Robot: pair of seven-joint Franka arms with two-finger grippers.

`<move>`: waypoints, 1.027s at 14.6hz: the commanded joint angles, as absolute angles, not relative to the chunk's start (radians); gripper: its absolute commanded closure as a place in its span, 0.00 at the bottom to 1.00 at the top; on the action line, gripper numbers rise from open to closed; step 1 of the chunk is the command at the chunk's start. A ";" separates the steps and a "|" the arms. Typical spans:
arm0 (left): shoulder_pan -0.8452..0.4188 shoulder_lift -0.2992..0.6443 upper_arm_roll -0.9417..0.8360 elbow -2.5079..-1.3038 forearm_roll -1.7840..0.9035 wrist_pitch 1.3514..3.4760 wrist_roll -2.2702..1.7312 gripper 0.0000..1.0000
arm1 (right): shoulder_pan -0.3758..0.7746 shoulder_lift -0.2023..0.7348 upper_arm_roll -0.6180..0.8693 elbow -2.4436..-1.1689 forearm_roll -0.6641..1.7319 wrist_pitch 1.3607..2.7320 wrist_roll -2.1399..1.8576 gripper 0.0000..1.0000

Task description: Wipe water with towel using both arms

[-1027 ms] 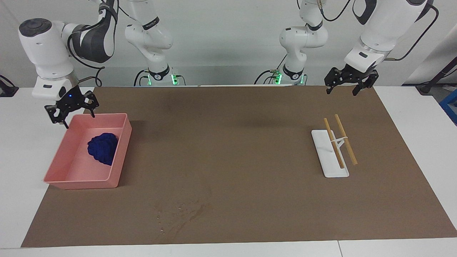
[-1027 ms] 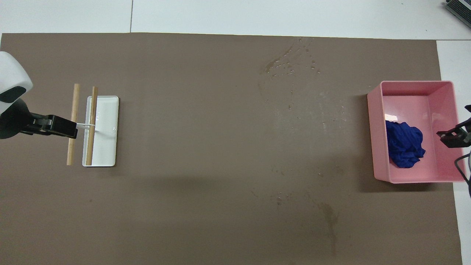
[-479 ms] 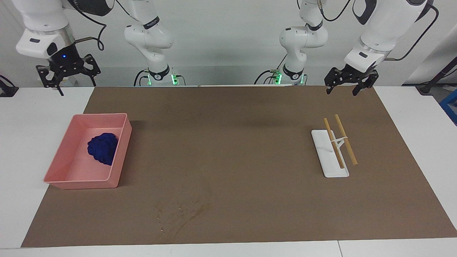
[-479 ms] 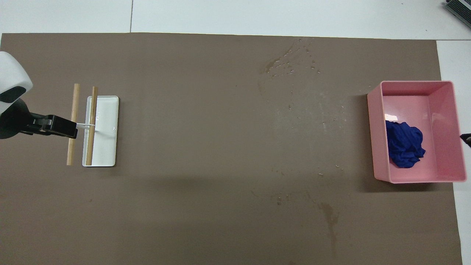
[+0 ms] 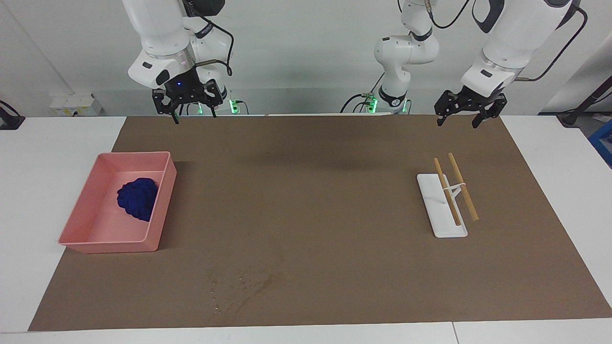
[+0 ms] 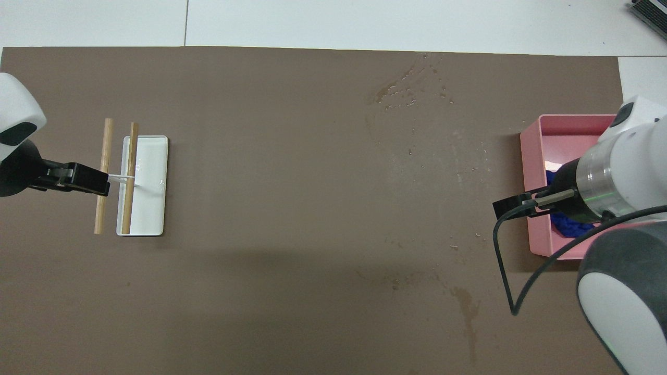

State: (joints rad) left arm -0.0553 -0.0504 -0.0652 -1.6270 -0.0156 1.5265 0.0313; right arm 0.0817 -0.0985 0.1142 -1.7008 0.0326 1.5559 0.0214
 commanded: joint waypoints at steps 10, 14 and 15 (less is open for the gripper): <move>-0.051 -0.057 -0.067 -1.632 -0.003 1.517 0.035 0.00 | -0.044 0.071 0.098 -1.508 0.077 1.471 0.028 0.00; -0.051 -0.057 -0.067 -1.632 -0.003 1.517 0.035 0.00 | -0.052 0.071 0.097 -1.508 0.071 1.479 0.028 0.00; -0.051 -0.057 -0.067 -1.632 -0.003 1.517 0.035 0.00 | -0.060 0.071 0.097 -1.506 0.069 1.477 0.028 0.00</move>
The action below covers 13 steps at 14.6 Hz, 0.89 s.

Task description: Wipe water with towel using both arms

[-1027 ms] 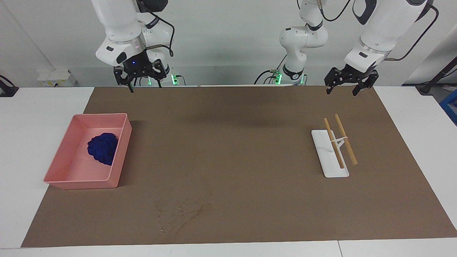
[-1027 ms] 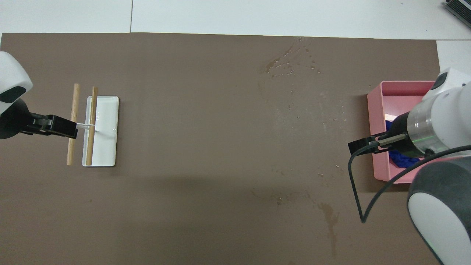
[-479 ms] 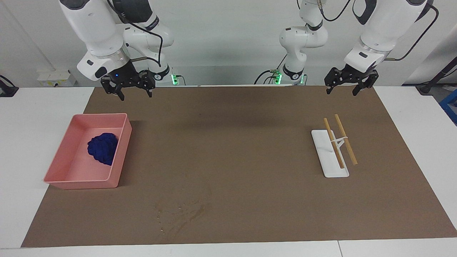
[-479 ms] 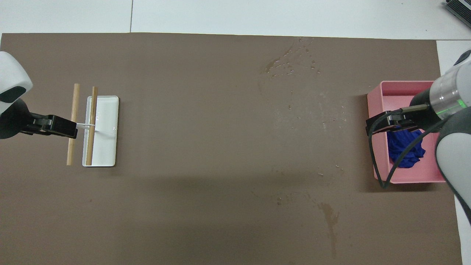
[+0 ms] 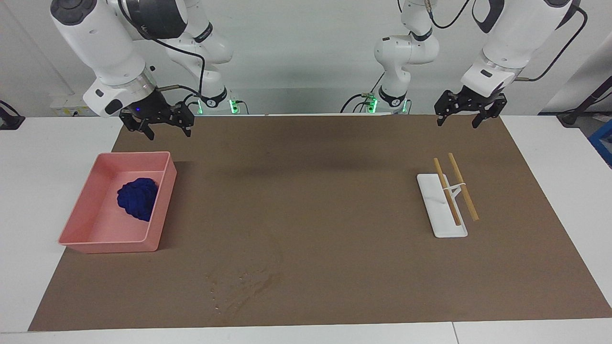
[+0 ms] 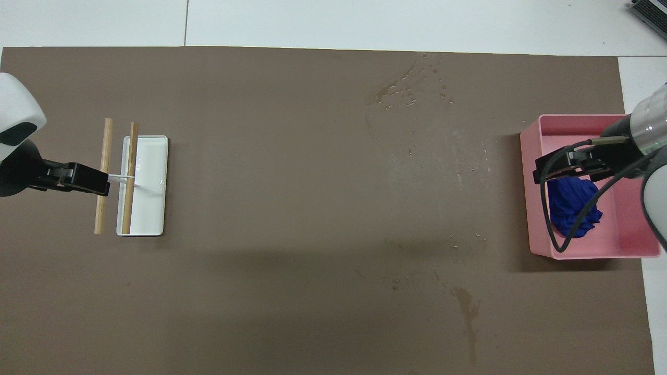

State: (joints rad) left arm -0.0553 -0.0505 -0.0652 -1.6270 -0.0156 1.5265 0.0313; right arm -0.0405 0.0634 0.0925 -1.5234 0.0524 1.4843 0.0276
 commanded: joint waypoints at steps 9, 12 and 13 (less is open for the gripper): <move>-0.051 -0.057 -0.067 -1.632 -0.003 1.517 0.035 0.00 | -0.091 0.034 0.098 -1.582 0.071 1.453 0.008 0.00; -0.051 -0.057 -0.067 -1.632 -0.003 1.517 0.035 0.00 | -0.132 0.022 0.097 -1.601 0.071 1.491 -0.063 0.00; -0.051 -0.057 -0.067 -1.632 -0.003 1.517 0.035 0.00 | -0.133 0.018 0.097 -1.620 0.069 1.552 -0.087 0.00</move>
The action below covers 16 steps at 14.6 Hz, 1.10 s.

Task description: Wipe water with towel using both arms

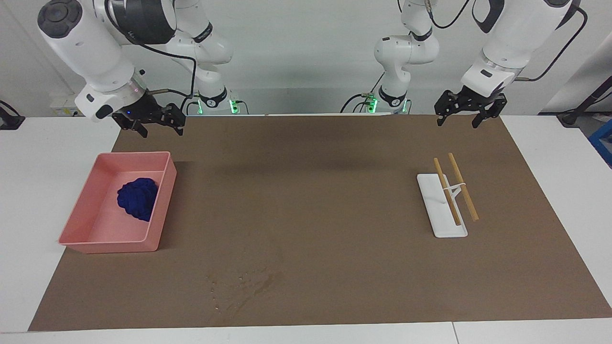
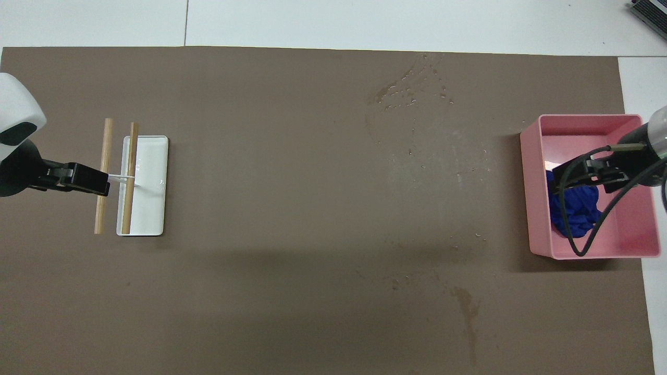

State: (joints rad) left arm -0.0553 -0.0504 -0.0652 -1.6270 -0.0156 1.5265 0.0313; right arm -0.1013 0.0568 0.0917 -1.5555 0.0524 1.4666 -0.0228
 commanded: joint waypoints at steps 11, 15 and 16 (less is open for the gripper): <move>-0.051 -0.057 -0.067 -1.632 -0.003 1.517 0.035 0.00 | -0.107 -0.003 0.095 -1.640 0.063 1.519 -0.106 0.00; -0.051 -0.057 -0.067 -1.632 -0.003 1.517 0.035 0.00 | -0.107 -0.002 0.094 -1.638 0.063 1.516 -0.109 0.00; -0.051 -0.057 -0.067 -1.632 -0.003 1.517 0.035 0.00 | -0.107 0.000 0.094 -1.640 0.063 1.517 -0.109 0.00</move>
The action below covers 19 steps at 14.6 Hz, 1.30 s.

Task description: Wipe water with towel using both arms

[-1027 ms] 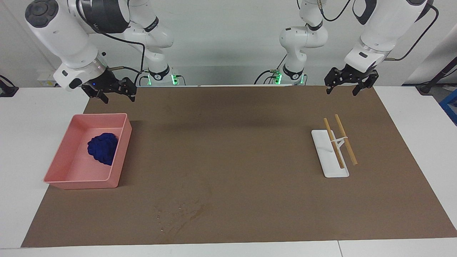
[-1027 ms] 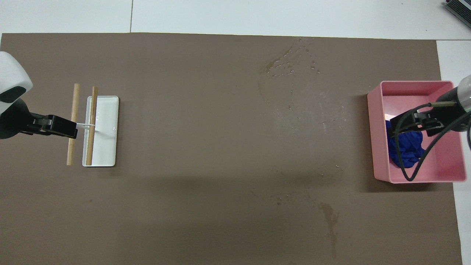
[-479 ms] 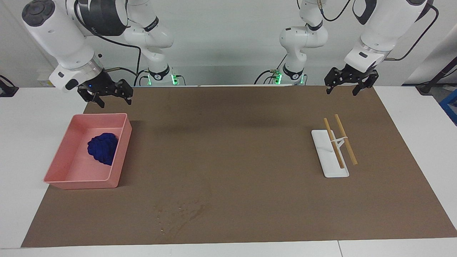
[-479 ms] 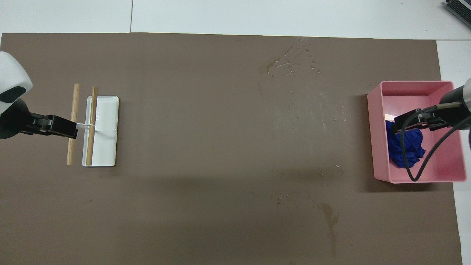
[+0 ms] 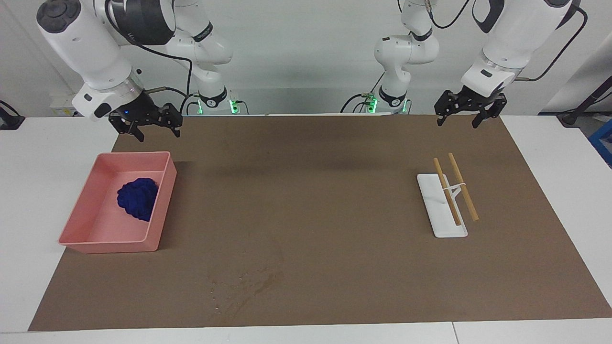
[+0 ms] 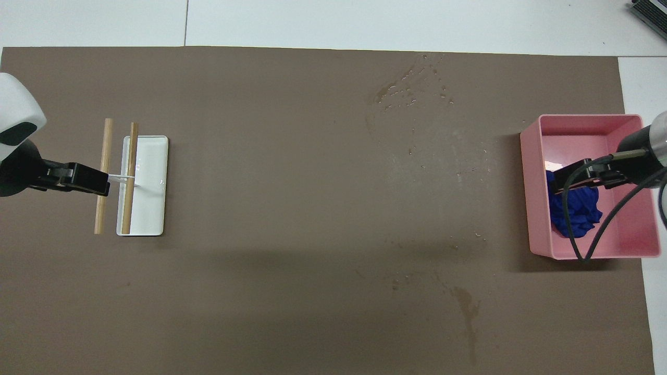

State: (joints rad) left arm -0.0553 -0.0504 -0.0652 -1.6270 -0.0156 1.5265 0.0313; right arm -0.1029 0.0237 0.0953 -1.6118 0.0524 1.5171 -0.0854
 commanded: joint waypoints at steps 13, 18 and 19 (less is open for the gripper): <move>-0.051 -0.057 -0.067 -1.632 -0.003 1.517 0.035 0.00 | -0.106 -0.006 0.094 -1.640 0.063 1.537 -0.126 0.00; -0.051 -0.057 -0.067 -1.632 -0.003 1.517 0.035 0.00 | -0.118 0.002 0.094 -1.638 -0.030 1.624 -0.173 0.00; -0.051 -0.057 -0.067 -1.632 -0.003 1.517 0.035 0.00 | -0.126 0.002 0.094 -1.638 -0.037 1.634 -0.192 0.00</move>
State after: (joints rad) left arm -0.0553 -0.0504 -0.0652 -1.6270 -0.0156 1.5265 0.0313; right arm -0.1074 0.0190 0.0919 -1.6129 -0.0054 1.5981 -0.1360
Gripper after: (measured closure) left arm 0.000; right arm 0.000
